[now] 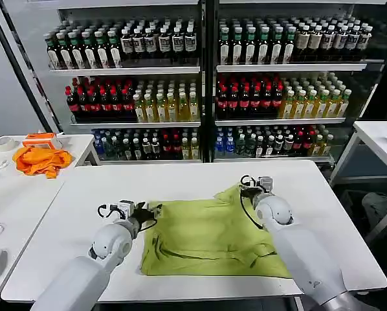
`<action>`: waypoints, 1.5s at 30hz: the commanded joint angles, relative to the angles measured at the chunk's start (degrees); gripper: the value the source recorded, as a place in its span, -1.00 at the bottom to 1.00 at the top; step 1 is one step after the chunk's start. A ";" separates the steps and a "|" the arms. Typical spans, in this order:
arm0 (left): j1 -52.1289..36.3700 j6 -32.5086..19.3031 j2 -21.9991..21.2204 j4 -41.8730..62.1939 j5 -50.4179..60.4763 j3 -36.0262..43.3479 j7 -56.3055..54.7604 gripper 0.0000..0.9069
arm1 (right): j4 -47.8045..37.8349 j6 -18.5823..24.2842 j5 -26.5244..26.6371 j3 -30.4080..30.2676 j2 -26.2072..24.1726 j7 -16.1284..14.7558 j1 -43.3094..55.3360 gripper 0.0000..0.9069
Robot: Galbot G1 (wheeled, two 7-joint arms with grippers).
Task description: Fold and organize the clothes.
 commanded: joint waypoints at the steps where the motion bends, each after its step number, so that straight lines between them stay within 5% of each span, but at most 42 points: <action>1: -0.57 0.14 -0.04 1.37 -0.73 0.63 0.98 -0.96 | -0.31 -0.04 1.05 -1.19 0.44 -0.31 1.14 -1.00; 11: 2.83 -1.09 0.39 -4.84 -2.11 -2.85 2.35 -0.98 | 6.13 0.23 0.86 1.05 -1.18 -0.64 -1.68 -1.00; 29: 15.54 -4.18 5.27 -22.34 -5.36 -11.52 2.13 -0.96 | 32.96 1.89 0.73 12.60 -10.76 -0.03 -19.60 -1.00; 34: 18.71 -4.45 5.74 -23.54 -3.34 -11.42 2.90 -0.98 | 30.64 0.16 -1.28 12.65 -9.87 1.10 -19.94 -1.00; 35: 18.63 -4.56 5.67 -23.09 -3.06 -11.23 2.91 -0.98 | 28.02 0.14 -1.22 11.90 -8.67 1.74 -17.34 0.02; 36: 18.47 -4.63 5.50 -22.78 -2.68 -10.97 2.95 -0.98 | 25.95 0.15 -1.46 11.28 -7.69 1.93 -16.17 0.73; 37: 18.12 -4.73 5.35 -22.39 -2.35 -10.73 2.99 -0.98 | 22.52 0.14 -2.00 9.90 -5.92 2.15 -13.58 1.00; 45: 16.84 -4.87 5.03 -21.77 -1.78 -9.63 3.20 -0.98 | 1.07 0.07 -4.32 3.41 0.73 1.69 1.09 1.00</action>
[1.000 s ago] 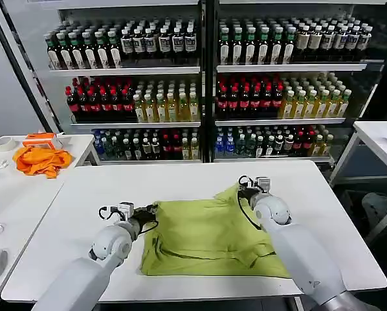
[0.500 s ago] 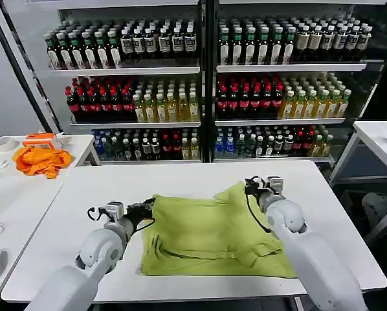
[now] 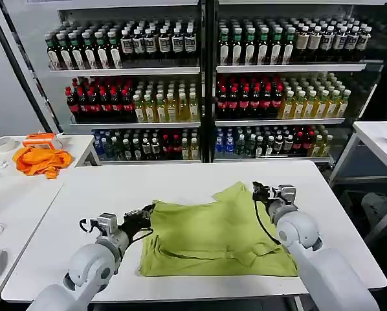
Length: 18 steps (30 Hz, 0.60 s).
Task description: Fold and organize the clothes.
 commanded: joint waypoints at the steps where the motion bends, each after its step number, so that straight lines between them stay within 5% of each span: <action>1: 2.21 -0.37 0.33 -2.09 0.95 -0.31 0.25 -0.98 | -18.36 -0.48 -2.00 -4.68 5.69 0.42 12.20 1.00; 10: 2.30 -0.43 0.15 -1.89 0.88 -0.52 0.32 -0.98 | -26.10 -0.51 -1.31 -7.60 8.56 -0.42 14.65 1.00; 12: 2.28 -0.43 0.14 -1.88 0.87 -0.51 0.34 -0.98 | -26.21 -0.53 -0.80 -7.71 8.63 -0.10 14.33 0.20; 13: 2.28 -0.44 0.15 -1.94 0.85 -0.50 0.37 -0.98 | -26.03 -0.55 0.04 -7.72 8.61 0.23 14.05 -0.64; 14: 2.30 -0.44 0.15 -1.98 0.86 -0.48 0.38 -0.96 | -25.91 -0.55 0.20 -7.68 8.58 0.40 13.85 -0.91; 18: 2.33 -0.46 0.12 -2.00 0.80 -0.46 0.39 -0.98 | -23.60 -0.57 1.91 -7.86 7.85 0.83 12.54 -1.00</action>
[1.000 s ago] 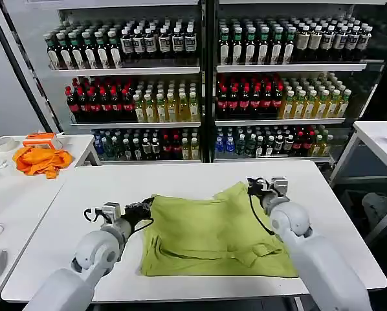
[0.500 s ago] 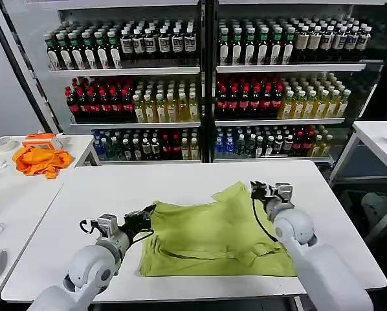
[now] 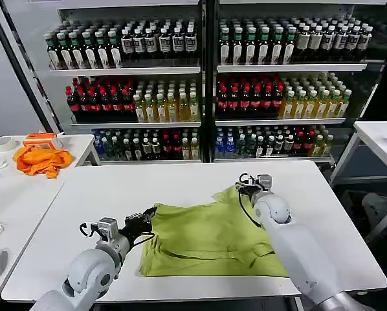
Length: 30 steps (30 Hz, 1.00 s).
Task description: Fold and organize the clothes.
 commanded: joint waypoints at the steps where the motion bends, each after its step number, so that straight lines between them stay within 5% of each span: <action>1: 0.40 -0.10 0.04 -0.42 0.13 -0.03 0.07 -0.98 | -2.79 -0.12 2.18 -1.76 0.99 0.61 1.27 -1.00; 12: -0.45 -0.44 -0.52 0.31 -0.22 0.33 0.09 -0.98 | 0.34 0.07 3.58 -1.27 0.30 0.19 -0.37 -1.00; 30: 1.85 -1.31 -0.07 -1.03 -3.41 -3.20 0.39 -0.98 | 23.03 1.82 5.61 5.77 -8.11 -0.15 -10.43 -1.00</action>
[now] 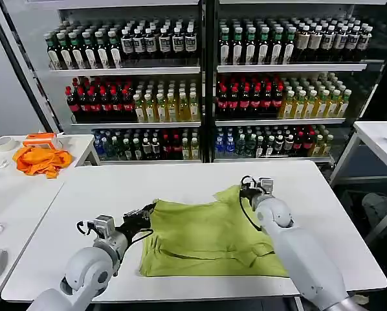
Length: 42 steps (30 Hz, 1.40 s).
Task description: Fold and organize the clothes.
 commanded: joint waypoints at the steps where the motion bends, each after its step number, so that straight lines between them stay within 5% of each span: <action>1: 2.08 -0.08 -0.14 -1.18 -1.20 -1.84 0.12 -0.96 | 13.81 0.34 1.30 4.32 -4.81 0.20 -6.45 -1.00; 9: 7.25 -0.08 0.24 -4.36 -1.62 -4.77 0.88 -0.98 | 27.03 0.55 1.69 10.94 -10.44 0.00 -18.80 -1.00; 19: 13.56 -0.08 0.82 -6.89 -0.59 -7.06 1.06 -0.98 | 37.75 0.47 0.62 19.10 -11.48 -0.77 -34.22 -1.00; 31: 19.03 0.51 1.58 -8.19 4.28 -8.23 2.28 -0.98 | 42.40 -1.07 -0.11 26.16 -8.90 -0.59 -45.97 -1.00; 42: 19.02 1.11 1.51 -6.55 8.54 -7.53 3.14 -0.98 | 39.44 -1.35 -3.20 23.80 -6.50 0.08 -46.70 -1.00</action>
